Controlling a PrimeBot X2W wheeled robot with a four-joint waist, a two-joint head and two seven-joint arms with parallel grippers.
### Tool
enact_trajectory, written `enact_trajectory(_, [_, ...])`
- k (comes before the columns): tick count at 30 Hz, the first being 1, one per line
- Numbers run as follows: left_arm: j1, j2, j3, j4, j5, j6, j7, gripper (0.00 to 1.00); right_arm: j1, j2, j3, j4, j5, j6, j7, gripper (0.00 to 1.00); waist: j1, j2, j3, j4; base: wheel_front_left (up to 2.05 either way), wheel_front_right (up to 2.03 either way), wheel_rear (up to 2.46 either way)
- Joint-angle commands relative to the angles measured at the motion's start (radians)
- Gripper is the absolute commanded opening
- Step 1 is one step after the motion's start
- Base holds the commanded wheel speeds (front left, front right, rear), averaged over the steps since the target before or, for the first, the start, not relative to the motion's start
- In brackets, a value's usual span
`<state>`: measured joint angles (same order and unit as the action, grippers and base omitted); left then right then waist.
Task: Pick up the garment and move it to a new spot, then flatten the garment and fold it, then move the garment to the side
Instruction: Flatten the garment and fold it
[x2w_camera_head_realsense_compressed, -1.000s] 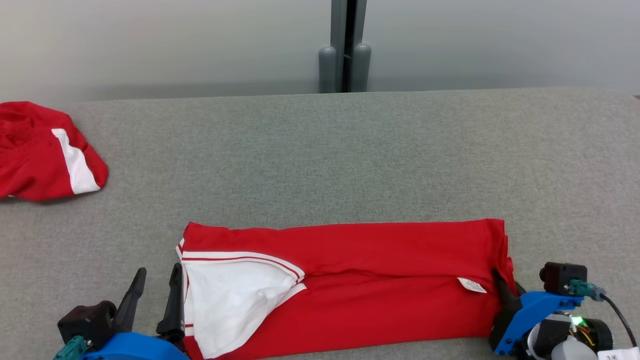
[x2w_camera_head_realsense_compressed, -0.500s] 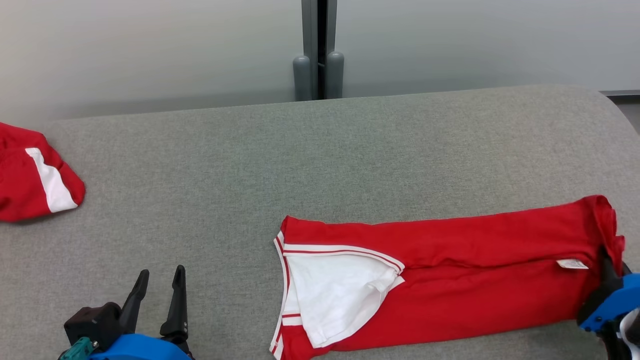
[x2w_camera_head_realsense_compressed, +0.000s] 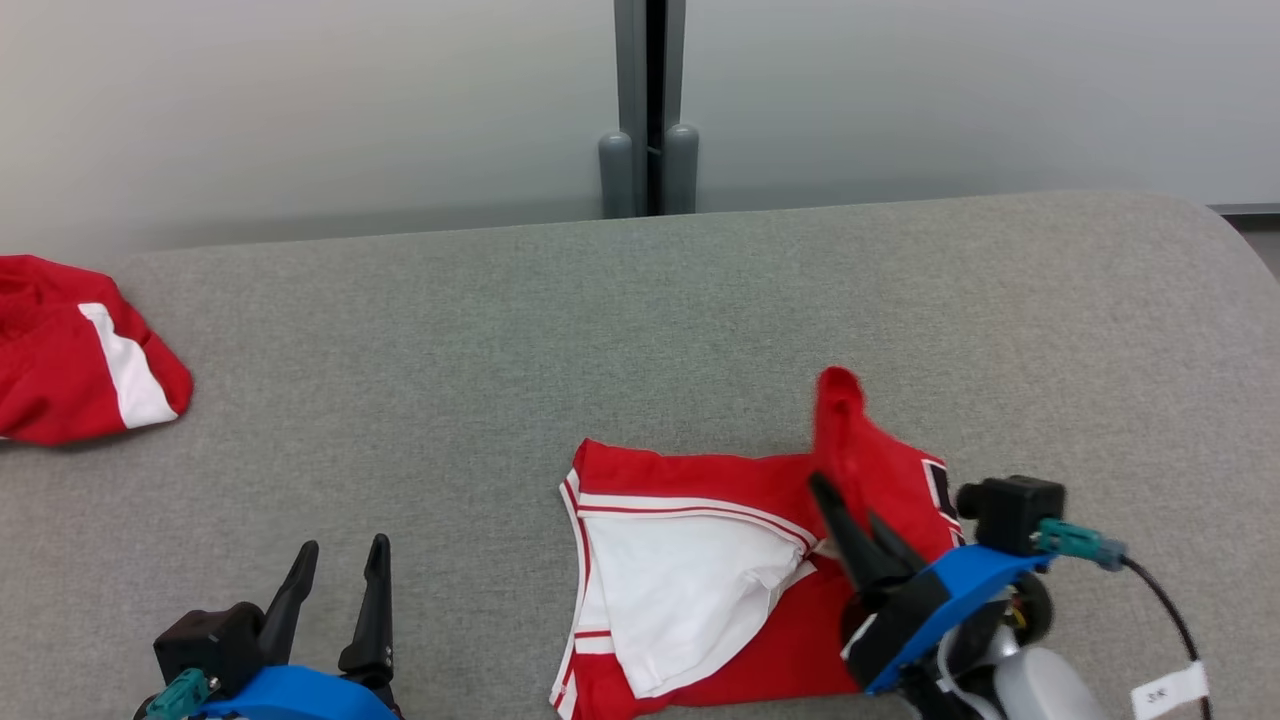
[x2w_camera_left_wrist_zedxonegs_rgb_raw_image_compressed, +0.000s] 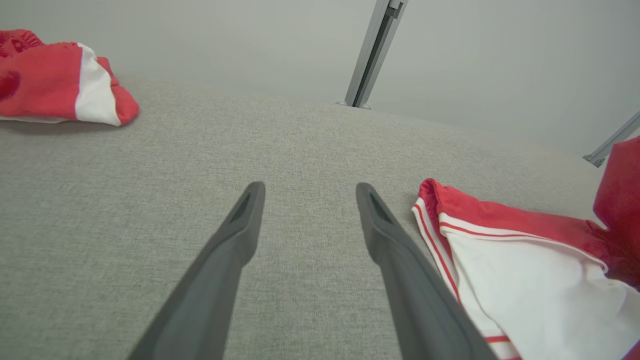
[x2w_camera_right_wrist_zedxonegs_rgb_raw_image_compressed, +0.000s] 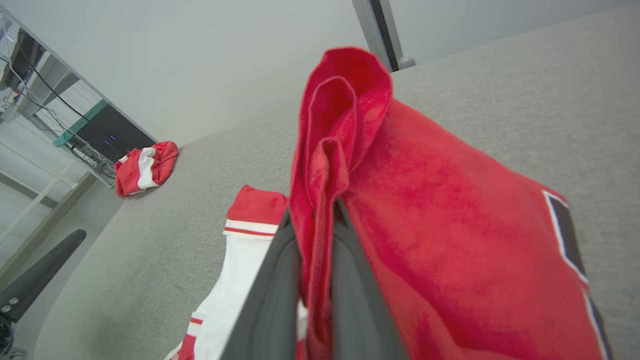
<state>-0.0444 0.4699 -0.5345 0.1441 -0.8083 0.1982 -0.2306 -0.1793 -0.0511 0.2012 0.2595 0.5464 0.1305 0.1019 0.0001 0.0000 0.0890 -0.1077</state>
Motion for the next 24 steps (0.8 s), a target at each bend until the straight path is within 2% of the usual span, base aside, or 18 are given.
enact_trajectory(1, [-0.015,-0.002,-0.003,0.003,0.005,-0.001,-0.002,1.00,-0.019,0.000,0.040,0.006,0.024,0.000,-0.012,0.00,-0.0001,0.0000,0.000,0.006,0.00,0.00,0.00])
enact_trajectory(5, [-0.024,-0.008,-0.006,0.008,0.006,-0.004,-0.002,1.00,-0.061,-0.001,0.191,0.053,0.081,0.000,-0.037,0.00,-0.0001,0.0000,0.001,0.031,0.00,0.00,0.00])
enact_trajectory(8, [-0.026,-0.014,-0.006,0.013,0.006,-0.006,-0.006,1.00,-0.092,-0.001,0.268,0.097,0.102,0.000,-0.044,0.00,-0.0001,0.0000,0.007,0.050,0.00,0.00,0.00])
enact_trajectory(18, [-0.046,-0.027,-0.008,0.035,0.010,-0.013,-0.013,1.00,-0.207,0.000,0.431,0.259,0.216,0.000,-0.076,0.00,-0.0001,0.0000,0.026,0.081,0.00,0.00,0.00])
enact_trajectory(20, [-0.049,-0.030,-0.010,0.038,0.011,-0.015,-0.013,1.00,-0.228,0.000,0.469,0.287,0.252,0.000,-0.080,0.36,-0.0001,0.0000,0.029,0.083,0.00,0.00,0.00])
enact_trajectory(21, [-0.051,-0.031,-0.011,0.040,0.010,-0.017,-0.013,1.00,-0.240,0.000,0.487,0.297,0.270,0.000,-0.088,0.94,-0.0001,0.0000,0.031,0.084,0.00,0.00,0.00])
enact_trajectory(22, [-0.054,-0.032,-0.012,0.042,0.010,-0.019,-0.013,1.00,-0.251,0.000,0.507,0.304,0.287,0.000,-0.098,1.00,-0.0001,0.0000,0.033,0.085,0.00,0.00,0.00])
enact_trajectory(24, [-0.060,-0.034,-0.013,0.047,0.010,-0.022,-0.013,1.00,-0.268,0.000,0.544,0.320,0.321,0.000,-0.117,1.00,-0.0001,0.0000,0.035,0.086,0.00,0.00,0.00])
